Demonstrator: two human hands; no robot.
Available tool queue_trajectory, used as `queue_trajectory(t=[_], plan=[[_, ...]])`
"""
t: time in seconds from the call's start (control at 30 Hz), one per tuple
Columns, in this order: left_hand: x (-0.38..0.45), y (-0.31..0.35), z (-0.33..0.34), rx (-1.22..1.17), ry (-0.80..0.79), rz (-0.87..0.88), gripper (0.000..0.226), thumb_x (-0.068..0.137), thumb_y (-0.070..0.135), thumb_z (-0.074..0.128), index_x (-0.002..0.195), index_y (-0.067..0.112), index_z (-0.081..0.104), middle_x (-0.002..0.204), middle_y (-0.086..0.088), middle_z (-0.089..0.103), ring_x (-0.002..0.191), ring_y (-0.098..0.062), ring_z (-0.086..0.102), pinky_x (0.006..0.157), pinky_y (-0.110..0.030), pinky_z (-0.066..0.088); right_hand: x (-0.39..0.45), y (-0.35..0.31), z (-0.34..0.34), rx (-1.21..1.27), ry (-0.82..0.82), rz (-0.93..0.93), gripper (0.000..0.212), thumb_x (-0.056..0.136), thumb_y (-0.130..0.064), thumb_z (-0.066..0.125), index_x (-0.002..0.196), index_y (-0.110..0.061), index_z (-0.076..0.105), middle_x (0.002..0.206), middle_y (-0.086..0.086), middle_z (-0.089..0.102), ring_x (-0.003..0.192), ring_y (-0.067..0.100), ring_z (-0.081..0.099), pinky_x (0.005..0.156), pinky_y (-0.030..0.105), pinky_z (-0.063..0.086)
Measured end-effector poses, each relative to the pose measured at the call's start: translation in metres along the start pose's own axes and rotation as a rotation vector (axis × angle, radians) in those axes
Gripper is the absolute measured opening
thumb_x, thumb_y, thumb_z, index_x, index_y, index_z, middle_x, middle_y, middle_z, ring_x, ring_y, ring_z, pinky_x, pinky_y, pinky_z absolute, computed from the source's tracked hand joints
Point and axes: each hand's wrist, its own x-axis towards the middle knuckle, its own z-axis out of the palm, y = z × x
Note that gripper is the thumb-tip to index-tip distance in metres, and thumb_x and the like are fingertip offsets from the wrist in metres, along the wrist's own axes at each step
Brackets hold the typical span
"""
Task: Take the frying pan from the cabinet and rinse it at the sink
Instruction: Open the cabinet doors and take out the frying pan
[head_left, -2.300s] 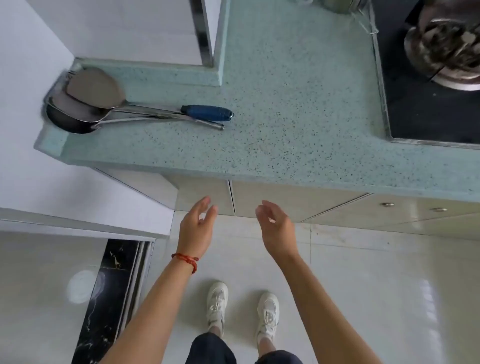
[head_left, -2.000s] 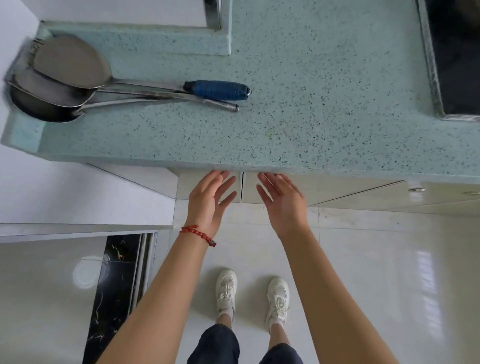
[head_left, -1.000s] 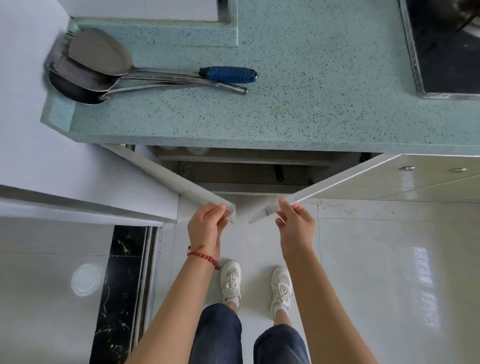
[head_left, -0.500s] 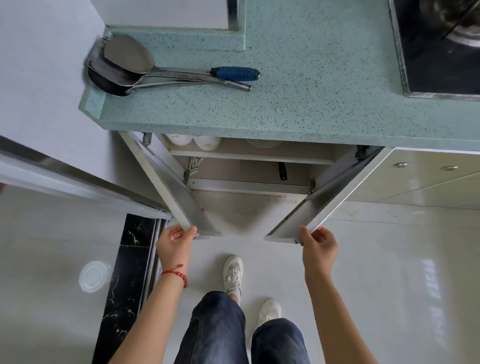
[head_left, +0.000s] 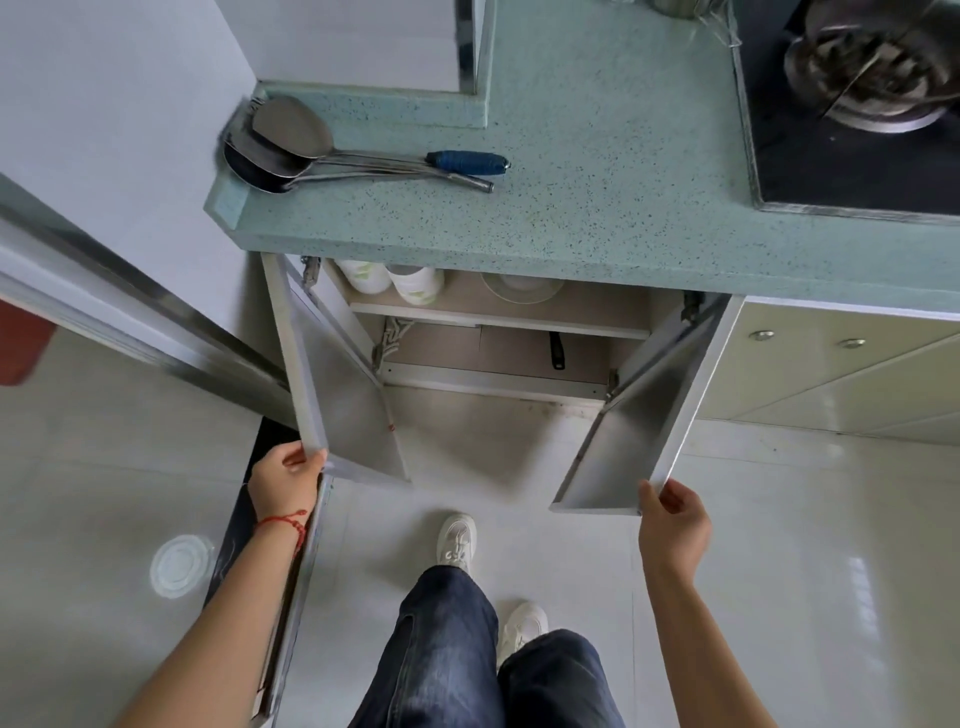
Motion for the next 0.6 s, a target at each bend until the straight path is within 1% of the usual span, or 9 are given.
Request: queue_trajectory(t=[0.13, 0.23, 0.27, 0.33, 0.37, 0.4, 0.47, 0.53, 0.6], plan=[[-0.002, -0.003, -0.002, 0.184, 0.026, 0.135, 0.016, 0.08, 0.006, 0.062, 0.088, -0.008, 0.065, 0.089, -0.03, 0.066, 0.084, -0.045, 0.061, 0.073, -0.047, 0.051, -0.004, 0.006, -0.017, -0.101, 0.046, -0.135, 0.021, 0.088, -0.017, 0.054, 0.104, -0.004, 0.061, 0.098, 0.011, 0.06, 0.088, 0.025, 0.054, 0.078, 0.029, 0.038], [-0.01, -0.003, 0.001, 0.369, 0.055, 0.208, 0.004, 0.079, 0.002, 0.059, 0.081, -0.002, 0.061, 0.092, -0.028, 0.059, 0.079, -0.045, 0.058, 0.066, -0.049, 0.051, -0.01, 0.01, -0.023, -0.209, 0.065, -0.173, 0.027, 0.086, -0.007, 0.051, 0.112, -0.004, 0.056, 0.111, 0.014, 0.055, 0.097, 0.032, 0.053, 0.079, 0.033, 0.038], [-0.013, -0.004, 0.002, 0.437, 0.049, 0.228, 0.006, 0.077, 0.002, 0.062, 0.082, -0.001, 0.058, 0.091, -0.027, 0.059, 0.078, -0.045, 0.058, 0.065, -0.051, 0.051, -0.011, 0.011, -0.025, -0.255, 0.072, -0.173, 0.029, 0.086, -0.005, 0.05, 0.115, -0.005, 0.054, 0.113, 0.016, 0.055, 0.1, 0.035, 0.053, 0.081, 0.037, 0.04], [-0.014, -0.01, 0.004, 0.578, 0.022, 0.309, 0.023, 0.073, 0.002, 0.068, 0.092, -0.002, 0.056, 0.09, -0.028, 0.06, 0.078, -0.045, 0.06, 0.062, -0.053, 0.05, -0.01, 0.013, -0.027, -0.338, 0.082, -0.184, 0.032, 0.087, -0.003, 0.047, 0.118, -0.004, 0.052, 0.116, 0.02, 0.057, 0.103, 0.04, 0.052, 0.086, 0.045, 0.042], [-0.011, -0.013, 0.003, 0.646, 0.01, 0.367, 0.034, 0.071, 0.002, 0.069, 0.101, -0.001, 0.055, 0.098, -0.029, 0.06, 0.086, -0.045, 0.06, 0.065, -0.055, 0.05, -0.008, 0.013, -0.028, -0.368, 0.091, -0.191, 0.032, 0.087, -0.002, 0.046, 0.118, -0.003, 0.052, 0.116, 0.023, 0.057, 0.104, 0.042, 0.052, 0.088, 0.047, 0.041], [-0.007, -0.016, 0.001, 0.721, -0.017, 0.425, 0.046, 0.071, 0.003, 0.069, 0.114, 0.0, 0.053, 0.112, -0.029, 0.058, 0.099, -0.046, 0.058, 0.073, -0.059, 0.048, -0.006, 0.013, -0.029, -0.388, 0.105, -0.189, 0.032, 0.086, -0.001, 0.045, 0.118, -0.002, 0.052, 0.116, 0.025, 0.057, 0.104, 0.044, 0.051, 0.088, 0.048, 0.04], [0.002, -0.026, -0.004, 0.885, -0.066, 0.599, 0.065, 0.067, 0.0, 0.068, 0.129, 0.006, 0.047, 0.136, -0.022, 0.048, 0.124, -0.042, 0.044, 0.09, -0.061, 0.038, -0.002, 0.015, -0.034, -0.41, 0.151, -0.158, 0.034, 0.087, 0.001, 0.043, 0.119, -0.002, 0.051, 0.117, 0.026, 0.055, 0.105, 0.045, 0.05, 0.085, 0.047, 0.04], [0.012, -0.037, -0.008, 0.987, -0.117, 0.752, 0.071, 0.057, -0.007, 0.075, 0.123, 0.007, 0.054, 0.138, -0.015, 0.048, 0.128, -0.038, 0.04, 0.093, -0.062, 0.036, 0.002, 0.017, -0.041, -0.443, 0.189, -0.138, 0.035, 0.087, 0.0, 0.041, 0.12, -0.004, 0.05, 0.12, 0.027, 0.054, 0.105, 0.047, 0.05, 0.085, 0.048, 0.041], [0.017, -0.043, -0.013, 1.01, -0.158, 0.768, 0.067, 0.052, -0.004, 0.079, 0.115, 0.006, 0.058, 0.135, -0.014, 0.051, 0.124, -0.037, 0.044, 0.093, -0.061, 0.036, 0.006, 0.018, -0.045, -0.471, 0.207, -0.133, 0.032, 0.086, -0.004, 0.04, 0.117, -0.002, 0.05, 0.12, 0.029, 0.053, 0.102, 0.049, 0.05, 0.087, 0.051, 0.04]])
